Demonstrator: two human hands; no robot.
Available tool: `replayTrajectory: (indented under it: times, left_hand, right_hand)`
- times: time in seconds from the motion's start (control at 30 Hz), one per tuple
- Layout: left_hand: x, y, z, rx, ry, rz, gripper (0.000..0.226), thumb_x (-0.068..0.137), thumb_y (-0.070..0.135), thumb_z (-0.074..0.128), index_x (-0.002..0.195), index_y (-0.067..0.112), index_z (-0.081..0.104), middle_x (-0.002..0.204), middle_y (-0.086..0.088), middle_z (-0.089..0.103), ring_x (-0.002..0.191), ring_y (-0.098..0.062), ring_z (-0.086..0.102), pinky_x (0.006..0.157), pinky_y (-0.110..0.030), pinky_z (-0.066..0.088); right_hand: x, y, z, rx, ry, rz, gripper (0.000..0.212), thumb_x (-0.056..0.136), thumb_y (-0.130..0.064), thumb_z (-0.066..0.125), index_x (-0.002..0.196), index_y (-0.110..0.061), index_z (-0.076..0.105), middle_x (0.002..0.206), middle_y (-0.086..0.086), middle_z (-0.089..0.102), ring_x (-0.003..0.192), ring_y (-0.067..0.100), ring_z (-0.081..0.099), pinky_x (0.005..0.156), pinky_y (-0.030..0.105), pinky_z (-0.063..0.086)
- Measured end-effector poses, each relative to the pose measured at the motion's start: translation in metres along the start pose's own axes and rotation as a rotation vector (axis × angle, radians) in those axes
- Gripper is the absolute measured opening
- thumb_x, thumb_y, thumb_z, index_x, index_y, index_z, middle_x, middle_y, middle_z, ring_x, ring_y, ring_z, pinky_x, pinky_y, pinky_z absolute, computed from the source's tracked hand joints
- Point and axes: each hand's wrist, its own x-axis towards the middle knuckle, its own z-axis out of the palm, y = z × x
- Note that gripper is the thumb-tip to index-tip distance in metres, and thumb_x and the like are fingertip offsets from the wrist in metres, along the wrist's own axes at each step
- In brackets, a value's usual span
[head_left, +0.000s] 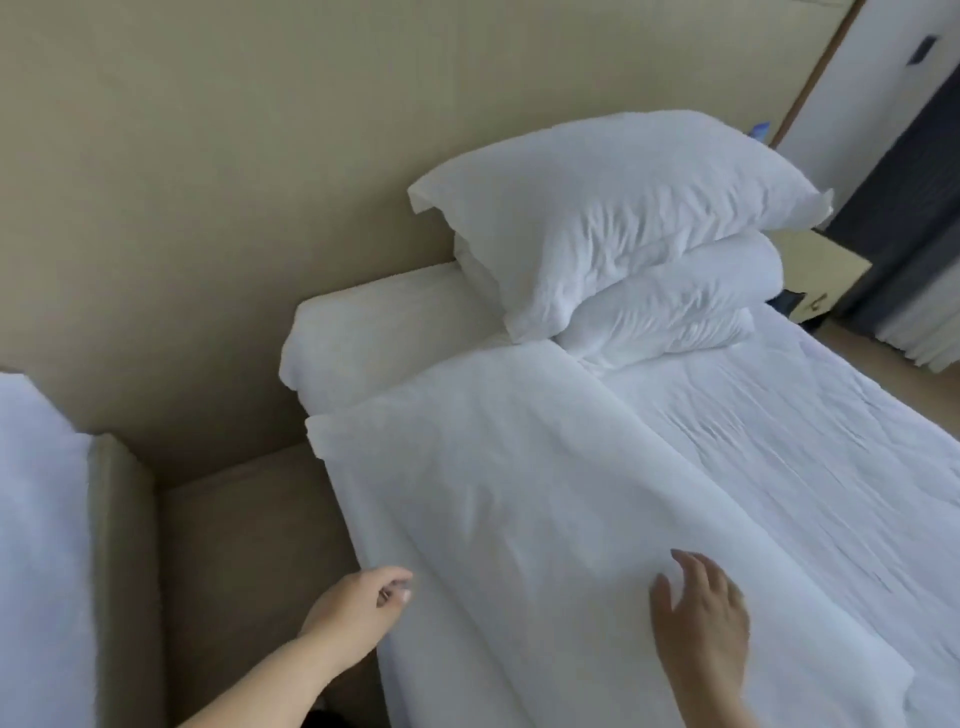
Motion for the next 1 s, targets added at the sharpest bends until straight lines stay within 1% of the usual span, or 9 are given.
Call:
replayTrajectory:
  times: [0.1, 0.23, 0.43, 0.57, 0.63, 0.77, 0.83, 0.9, 1.0]
  left_hand:
    - [-0.038, -0.044, -0.035, -0.064, 0.175, -0.078, 0.025, 0.094, 0.031, 0.046, 0.079, 0.051, 0.045, 0.076, 0.019, 0.057, 0.076, 0.001, 0.054, 0.063, -0.009, 0.036]
    - [-0.090, -0.108, -0.076, -0.196, 0.372, -0.315, 0.039, 0.092, 0.030, 0.050, 0.064, 0.056, 0.049, 0.070, 0.026, 0.062, 0.075, 0.007, 0.058, 0.062, -0.009, 0.039]
    - [-0.185, -0.213, -0.115, -0.337, 0.883, -0.703, 0.029, 0.088, 0.018, 0.059, 0.063, 0.032, 0.064, 0.058, 0.036, 0.057, 0.077, -0.017, 0.061, 0.067, -0.023, 0.042]
    - [-0.255, -0.267, -0.134, -0.059, 1.216, -0.814, 0.022, 0.086, 0.018, 0.054, 0.076, 0.015, 0.073, 0.072, 0.005, 0.069, 0.068, -0.008, 0.058, 0.058, -0.005, 0.029]
    - [-0.288, -0.290, -0.136, 0.066, 1.282, -0.856, 0.040, 0.088, 0.034, 0.040, 0.078, 0.011, 0.073, 0.072, -0.001, 0.069, 0.080, -0.012, 0.053, 0.055, -0.017, 0.036]
    - [-0.343, -0.334, -0.116, -0.051, 1.135, -1.257, 0.049, 0.087, 0.041, 0.045, 0.120, 0.007, 0.058, 0.116, -0.015, 0.063, 0.109, -0.029, 0.058, 0.095, -0.039, 0.038]
    - [-0.356, -0.342, -0.100, -0.312, 0.926, -1.487, 0.074, 0.087, 0.049, 0.050, 0.146, 0.015, 0.021, 0.150, -0.007, 0.029, 0.137, -0.023, 0.030, 0.110, -0.040, 0.022]
    - [-0.357, -0.346, -0.079, -0.482, 0.681, -1.554, 0.091, 0.084, 0.058, 0.048, 0.147, 0.022, -0.007, 0.156, 0.001, 0.006, 0.143, -0.016, 0.011, 0.114, -0.037, 0.013]
    - [-0.344, -0.352, -0.061, -0.512, 0.552, -1.534, 0.096, 0.083, 0.059, 0.049, 0.145, 0.028, -0.016, 0.156, 0.004, -0.005, 0.144, -0.013, 0.001, 0.115, -0.039, 0.006]
  right_hand:
    - [0.010, -0.079, 0.024, -0.127, -0.208, -0.206, 0.036, 0.096, -0.031, 0.039, 0.129, -0.020, 0.047, 0.136, 0.000, 0.048, 0.126, 0.021, 0.040, 0.097, 0.027, 0.034]
    - [-0.018, -0.177, 0.067, -0.178, -0.361, -0.448, 0.036, 0.096, -0.032, 0.037, 0.131, -0.023, 0.043, 0.135, -0.005, 0.048, 0.124, 0.016, 0.042, 0.094, 0.024, 0.037]
    - [-0.112, -0.324, 0.142, -0.189, -0.577, -0.889, 0.034, 0.096, -0.031, 0.039, 0.129, -0.022, 0.045, 0.130, -0.005, 0.051, 0.120, 0.016, 0.045, 0.093, 0.023, 0.037]
    - [-0.205, -0.405, 0.181, -0.159, -0.722, -1.157, 0.035, 0.095, -0.032, 0.042, 0.129, -0.023, 0.045, 0.124, -0.009, 0.052, 0.118, 0.011, 0.044, 0.094, 0.023, 0.037]
    - [-0.251, -0.439, 0.195, -0.158, -0.804, -1.285, 0.037, 0.095, -0.031, 0.043, 0.131, -0.022, 0.043, 0.124, -0.009, 0.052, 0.118, 0.010, 0.044, 0.094, 0.023, 0.038]
    - [-0.340, -0.487, 0.219, -0.214, -0.999, -1.492, 0.045, 0.095, -0.032, 0.045, 0.137, -0.024, 0.035, 0.131, -0.008, 0.048, 0.122, 0.010, 0.041, 0.094, 0.023, 0.037]
    - [-0.378, -0.501, 0.230, -0.266, -1.093, -1.583, 0.051, 0.094, -0.033, 0.046, 0.141, -0.024, 0.029, 0.138, -0.007, 0.043, 0.129, 0.012, 0.036, 0.100, 0.025, 0.034]
    - [-0.409, -0.515, 0.246, -0.317, -1.175, -1.615, 0.056, 0.094, -0.033, 0.048, 0.143, -0.023, 0.025, 0.144, -0.005, 0.037, 0.134, 0.015, 0.032, 0.106, 0.029, 0.031]
    - [-0.439, -0.542, 0.281, -0.376, -1.257, -1.560, 0.063, 0.092, -0.033, 0.052, 0.145, -0.021, 0.020, 0.148, 0.001, 0.032, 0.135, 0.020, 0.031, 0.108, 0.035, 0.032]
